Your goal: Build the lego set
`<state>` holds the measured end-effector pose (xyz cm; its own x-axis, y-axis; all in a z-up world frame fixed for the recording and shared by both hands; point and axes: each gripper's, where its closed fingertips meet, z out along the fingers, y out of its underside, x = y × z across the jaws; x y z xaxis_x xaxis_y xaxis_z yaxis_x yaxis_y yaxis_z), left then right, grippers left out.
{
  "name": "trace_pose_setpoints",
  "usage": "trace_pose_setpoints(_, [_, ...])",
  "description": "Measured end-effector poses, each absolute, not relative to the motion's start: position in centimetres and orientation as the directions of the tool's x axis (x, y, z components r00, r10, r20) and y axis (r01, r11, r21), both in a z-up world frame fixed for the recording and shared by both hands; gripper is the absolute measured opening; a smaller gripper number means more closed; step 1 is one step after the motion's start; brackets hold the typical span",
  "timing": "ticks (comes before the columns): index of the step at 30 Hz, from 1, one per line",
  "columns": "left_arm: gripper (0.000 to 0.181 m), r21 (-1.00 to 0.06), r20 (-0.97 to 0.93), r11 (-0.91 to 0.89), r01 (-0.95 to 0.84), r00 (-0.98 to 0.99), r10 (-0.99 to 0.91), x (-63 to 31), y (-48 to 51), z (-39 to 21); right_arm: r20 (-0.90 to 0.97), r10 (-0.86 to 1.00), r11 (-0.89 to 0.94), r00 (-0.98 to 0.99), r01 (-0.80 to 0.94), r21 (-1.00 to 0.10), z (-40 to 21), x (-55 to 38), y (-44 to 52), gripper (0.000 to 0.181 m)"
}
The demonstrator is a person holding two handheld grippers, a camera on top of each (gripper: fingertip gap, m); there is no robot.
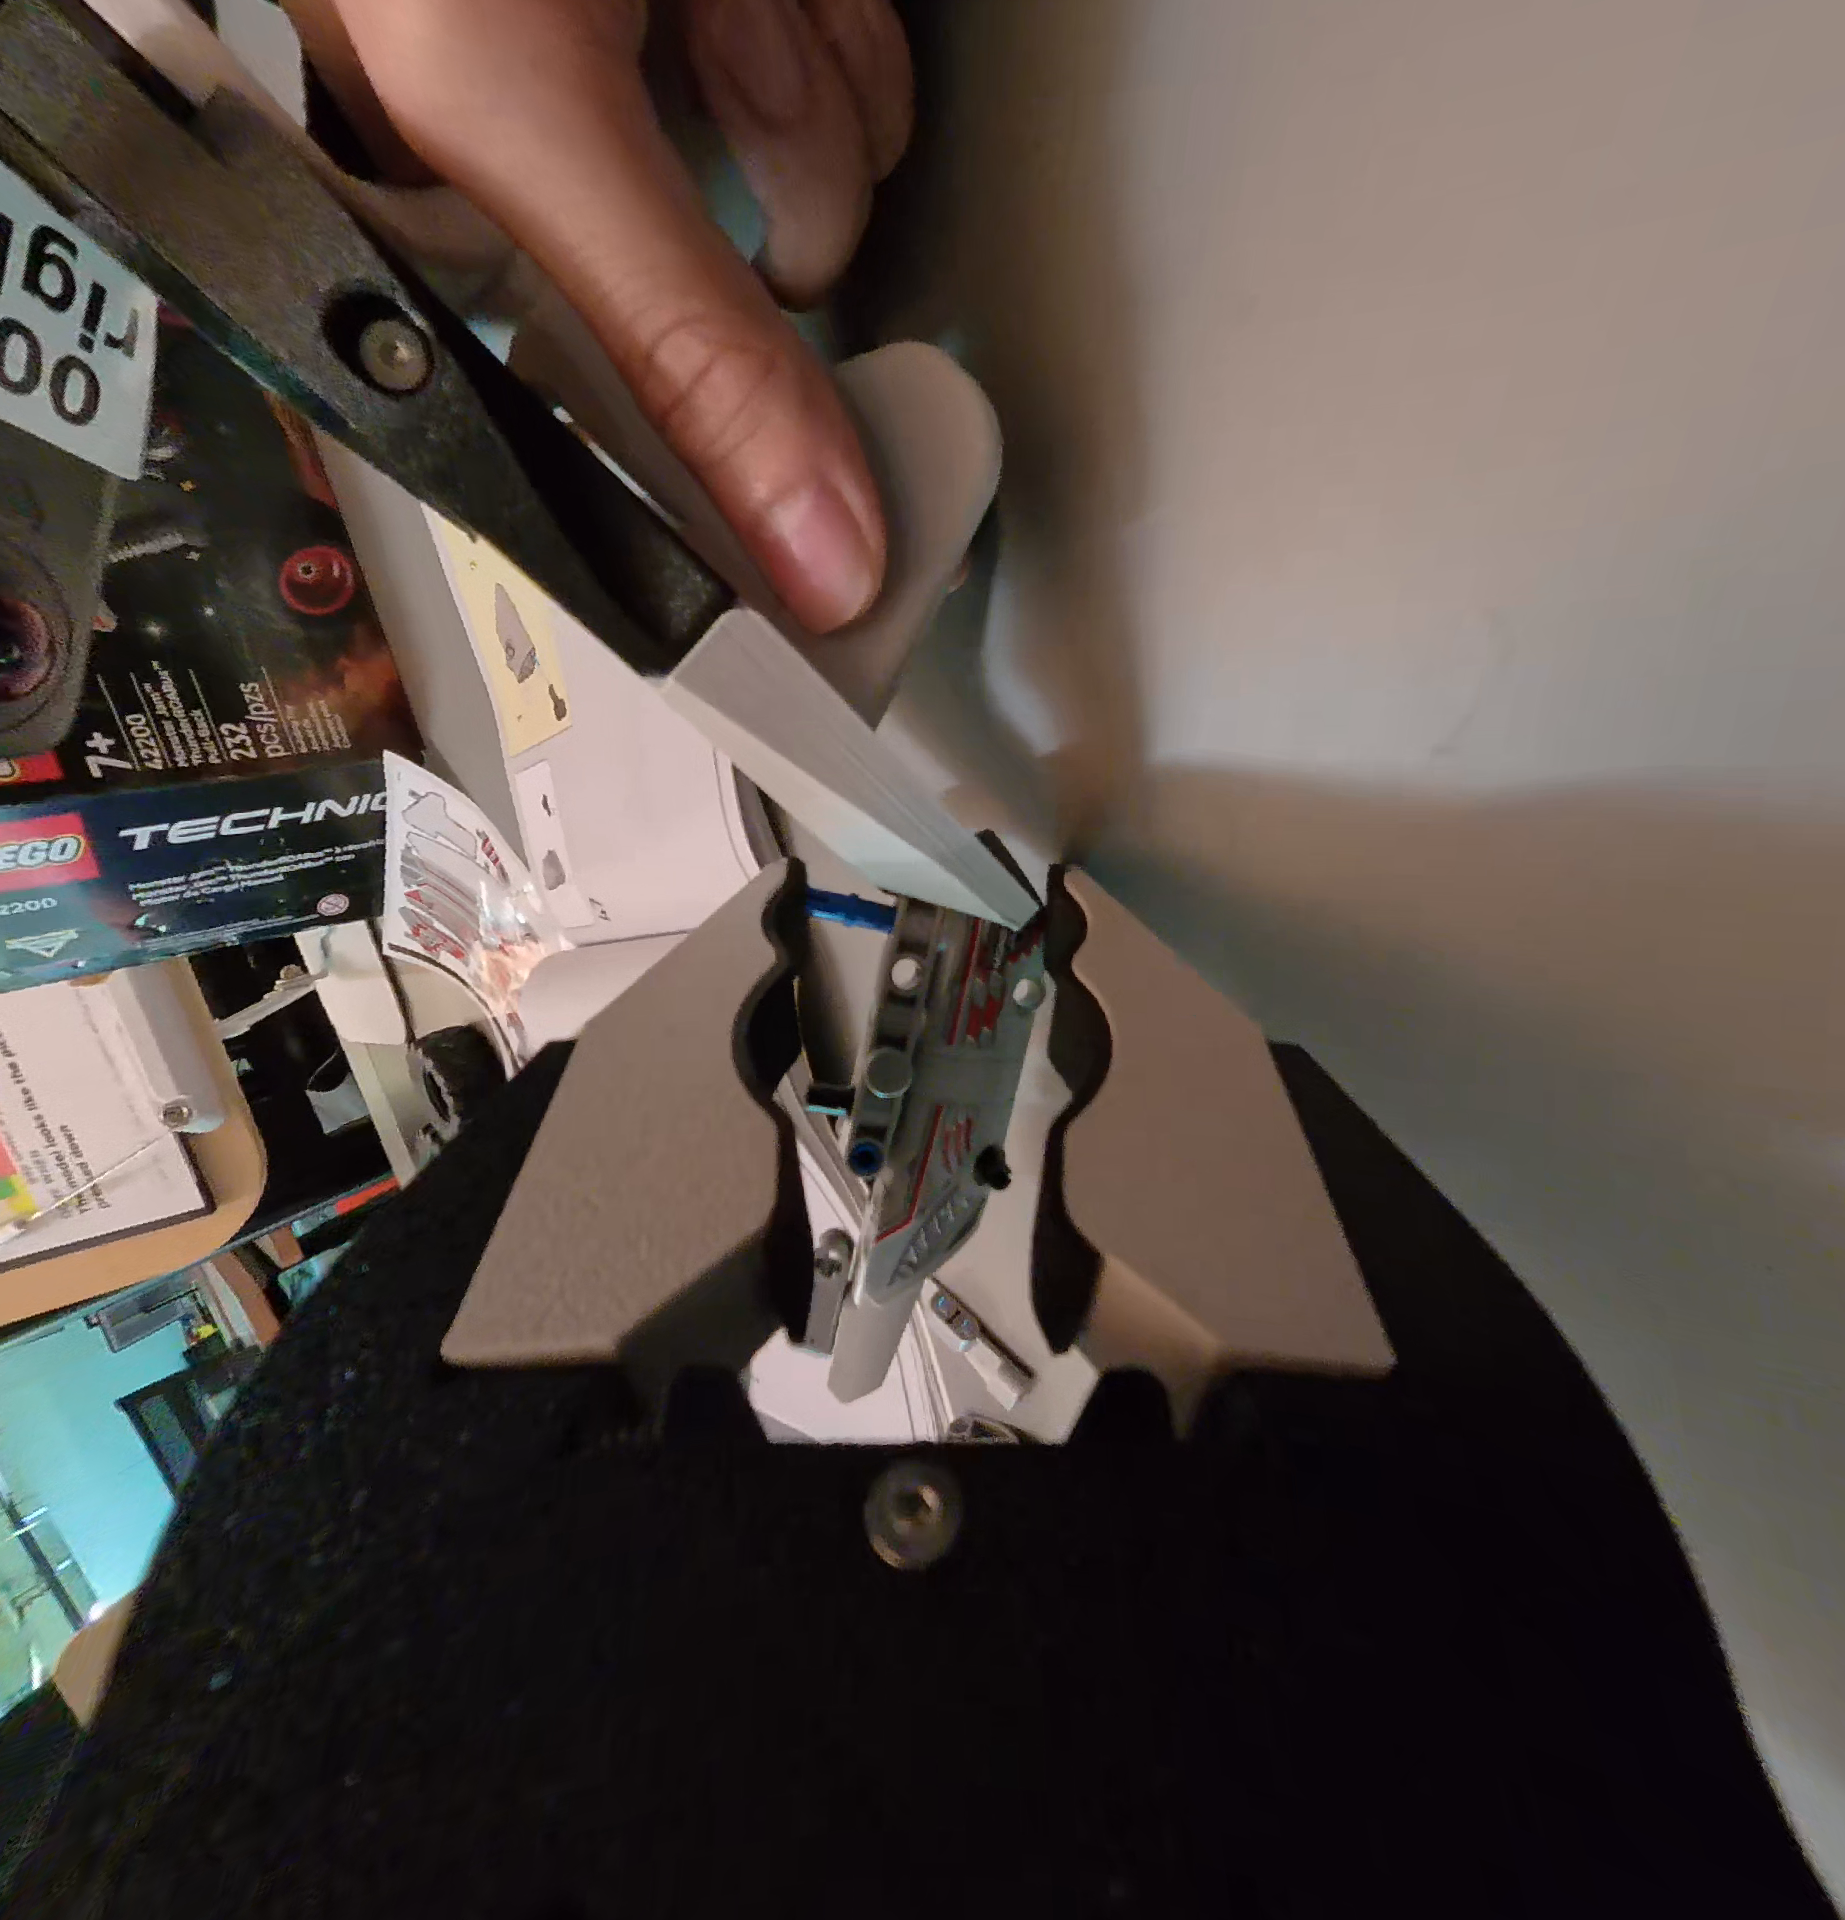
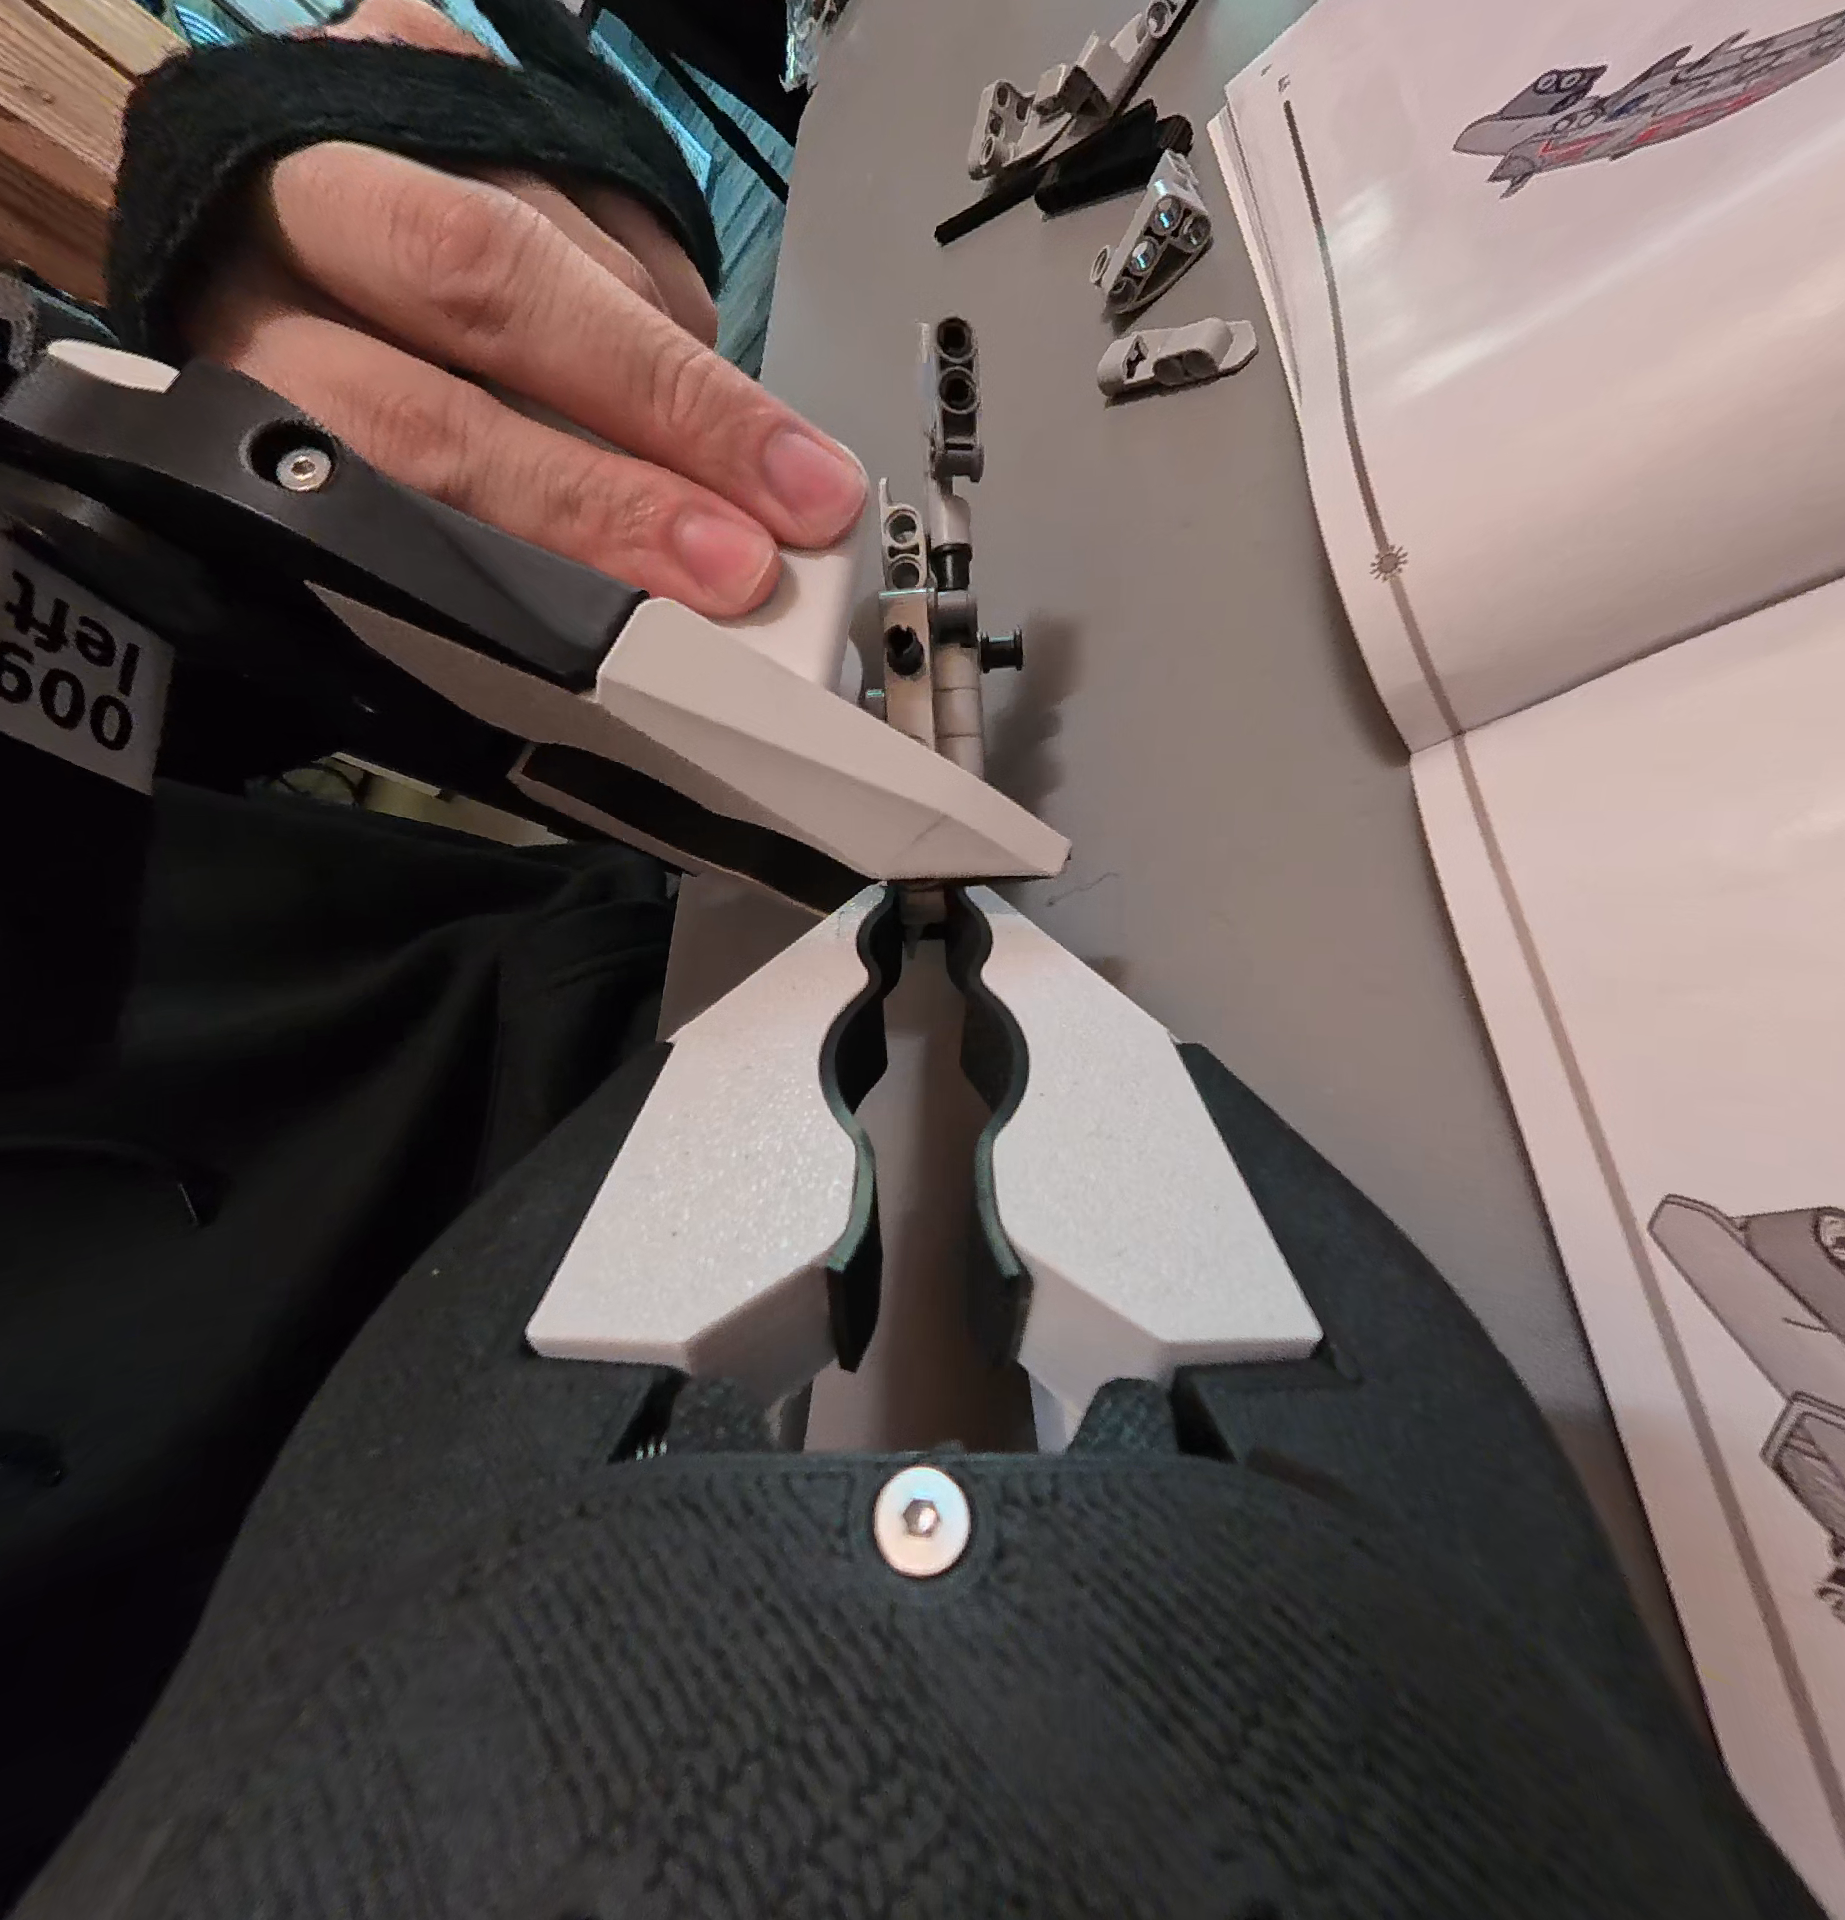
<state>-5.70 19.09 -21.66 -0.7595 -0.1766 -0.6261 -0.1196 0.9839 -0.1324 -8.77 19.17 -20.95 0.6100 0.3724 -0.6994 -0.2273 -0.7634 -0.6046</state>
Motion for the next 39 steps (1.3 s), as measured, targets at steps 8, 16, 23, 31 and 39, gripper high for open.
trace_pose_setpoints(8, [0.046, -0.059, -0.688, 0.996, -0.062, -0.720, -0.086, -5.4, 18.9, -21.4, -0.710, 0.360, -0.759, 0.606, -0.253, -0.600, -20.8, -8.5, 19.3, 0.007])
trace_pose_setpoints(16, [0.046, -0.374, -0.707, 0.894, -0.248, -0.547, -0.448, -3.3, 20.2, -18.7, -0.680, 0.382, -0.616, 0.625, -0.377, -0.692, -18.3, -6.5, 20.4, 0.007])
trace_pose_setpoints(23, [0.045, -0.545, -0.668, 0.767, -0.339, -0.377, -0.642, -2.6, 22.0, -17.6, -0.538, 0.342, -0.480, 0.770, -0.349, -0.805, -17.3, -5.5, 22.3, 0.006])
trace_pose_setpoints(31, [0.046, -0.582, -0.725, 0.743, -0.331, -0.204, -0.658, -2.0, 23.3, -16.1, -0.452, 0.270, -0.343, 0.850, -0.354, -0.870, -16.0, -4.6, 23.4, 0.006])
trace_pose_setpoints(39, [0.046, -0.586, -0.769, 0.748, -0.311, -0.077, -0.635, -1.9, 23.9, -15.2, -0.343, 0.208, -0.280, 0.916, -0.280, -0.918, -15.6, -4.3, 23.7, 0.006])
